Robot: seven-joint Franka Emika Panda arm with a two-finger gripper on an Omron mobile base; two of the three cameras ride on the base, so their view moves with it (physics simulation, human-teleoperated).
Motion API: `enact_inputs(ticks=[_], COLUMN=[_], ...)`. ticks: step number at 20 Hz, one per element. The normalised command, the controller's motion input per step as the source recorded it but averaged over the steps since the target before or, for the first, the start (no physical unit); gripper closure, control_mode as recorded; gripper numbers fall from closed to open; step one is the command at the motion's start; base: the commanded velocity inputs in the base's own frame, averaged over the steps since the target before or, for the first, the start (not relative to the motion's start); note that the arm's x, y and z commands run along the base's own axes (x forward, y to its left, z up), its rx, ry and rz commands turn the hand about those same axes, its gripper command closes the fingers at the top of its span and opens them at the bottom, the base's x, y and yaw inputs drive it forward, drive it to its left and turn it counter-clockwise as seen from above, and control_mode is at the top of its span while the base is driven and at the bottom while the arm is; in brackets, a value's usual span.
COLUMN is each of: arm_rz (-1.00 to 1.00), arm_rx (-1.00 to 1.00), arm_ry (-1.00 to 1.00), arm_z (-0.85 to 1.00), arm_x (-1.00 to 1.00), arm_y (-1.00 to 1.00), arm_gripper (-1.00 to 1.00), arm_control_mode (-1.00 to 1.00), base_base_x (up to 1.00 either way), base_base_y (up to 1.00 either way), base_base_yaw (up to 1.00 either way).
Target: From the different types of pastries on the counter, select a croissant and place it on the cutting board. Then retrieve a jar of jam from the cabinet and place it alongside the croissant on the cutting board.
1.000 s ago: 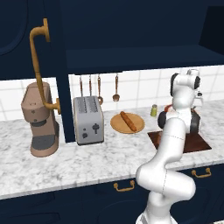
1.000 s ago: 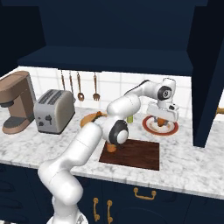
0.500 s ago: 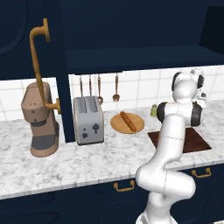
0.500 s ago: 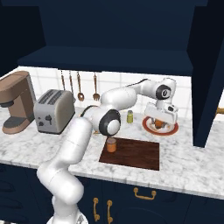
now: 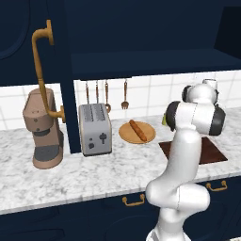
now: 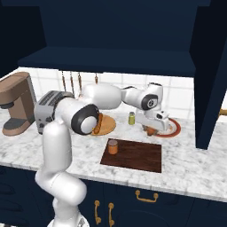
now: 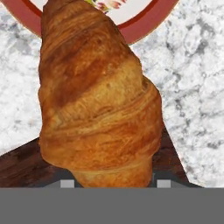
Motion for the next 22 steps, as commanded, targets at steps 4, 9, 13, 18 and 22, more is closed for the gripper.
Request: enact_inputs(ticks=[4,9,13,18,22], arm_rz=[0.0,0.01,0.0,0.0,0.0], arm_rx=[-0.15,-0.12,-0.06,-0.01,0.0], arm_ry=[-0.24,-0.18,-0.03,0.0,0.0], arm_z=[-0.11,-0.01,0.0,-0.08,-0.14], arm_x=[-0.93,-0.73,-0.05,0.0,0.07], arm_y=[0.31,0.3,0.15,0.0,0.0], arm_gripper=[1.0,1.0,1.0,1.0,1.0], arm_control_mode=[-1.0,-1.0,-1.0,-1.0,-1.0], base_base_x=[0.0,0.0,0.0,0.0,0.0], base_base_y=[0.0,0.0,0.0,0.0,0.0], base_base_yaw=[0.0,0.0,0.0,0.0,0.0])
